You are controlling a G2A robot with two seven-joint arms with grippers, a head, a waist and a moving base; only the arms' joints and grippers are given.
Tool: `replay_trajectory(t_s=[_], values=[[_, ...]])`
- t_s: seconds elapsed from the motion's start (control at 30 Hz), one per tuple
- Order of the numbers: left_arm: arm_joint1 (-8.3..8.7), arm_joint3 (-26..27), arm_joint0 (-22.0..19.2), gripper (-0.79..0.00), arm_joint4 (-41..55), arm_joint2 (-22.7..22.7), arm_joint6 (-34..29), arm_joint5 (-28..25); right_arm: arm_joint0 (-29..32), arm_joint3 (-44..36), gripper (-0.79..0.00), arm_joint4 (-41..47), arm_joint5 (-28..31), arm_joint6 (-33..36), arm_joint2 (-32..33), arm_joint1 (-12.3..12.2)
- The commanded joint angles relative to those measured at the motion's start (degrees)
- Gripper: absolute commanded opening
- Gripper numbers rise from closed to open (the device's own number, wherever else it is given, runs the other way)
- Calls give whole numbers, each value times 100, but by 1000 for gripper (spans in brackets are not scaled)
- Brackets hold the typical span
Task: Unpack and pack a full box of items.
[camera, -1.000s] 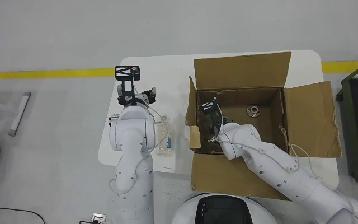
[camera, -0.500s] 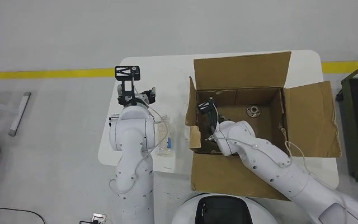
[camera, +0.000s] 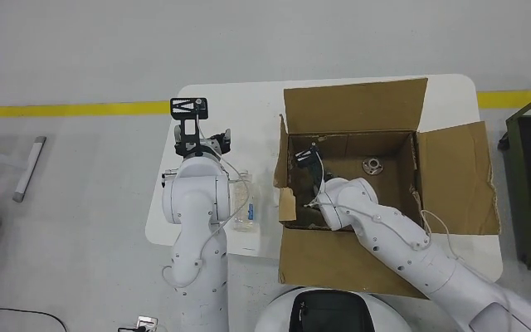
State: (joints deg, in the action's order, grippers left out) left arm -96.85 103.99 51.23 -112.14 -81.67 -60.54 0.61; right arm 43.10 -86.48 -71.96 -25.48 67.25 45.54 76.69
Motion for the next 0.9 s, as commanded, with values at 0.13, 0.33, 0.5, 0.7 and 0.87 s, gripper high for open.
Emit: replay_trajectory(t_s=[0.13,0.33,0.5,0.7,0.87], values=[[0,0,0,0,0,0,0,0,336,-599,-785,-278,-9,63,349,-65],[0,0,0,0,0,0,0,0,997,-1909,-785,-337,43,-108,1170,-210],[0,0,0,0,0,0,0,0,1853,-3245,-785,206,114,-609,2205,-321],[0,0,0,0,0,0,0,0,2852,-4315,-785,1362,406,-1485,3535,-385],[0,0,0,0,0,0,0,0,3531,-4710,-785,2356,710,-2289,4414,-386]])
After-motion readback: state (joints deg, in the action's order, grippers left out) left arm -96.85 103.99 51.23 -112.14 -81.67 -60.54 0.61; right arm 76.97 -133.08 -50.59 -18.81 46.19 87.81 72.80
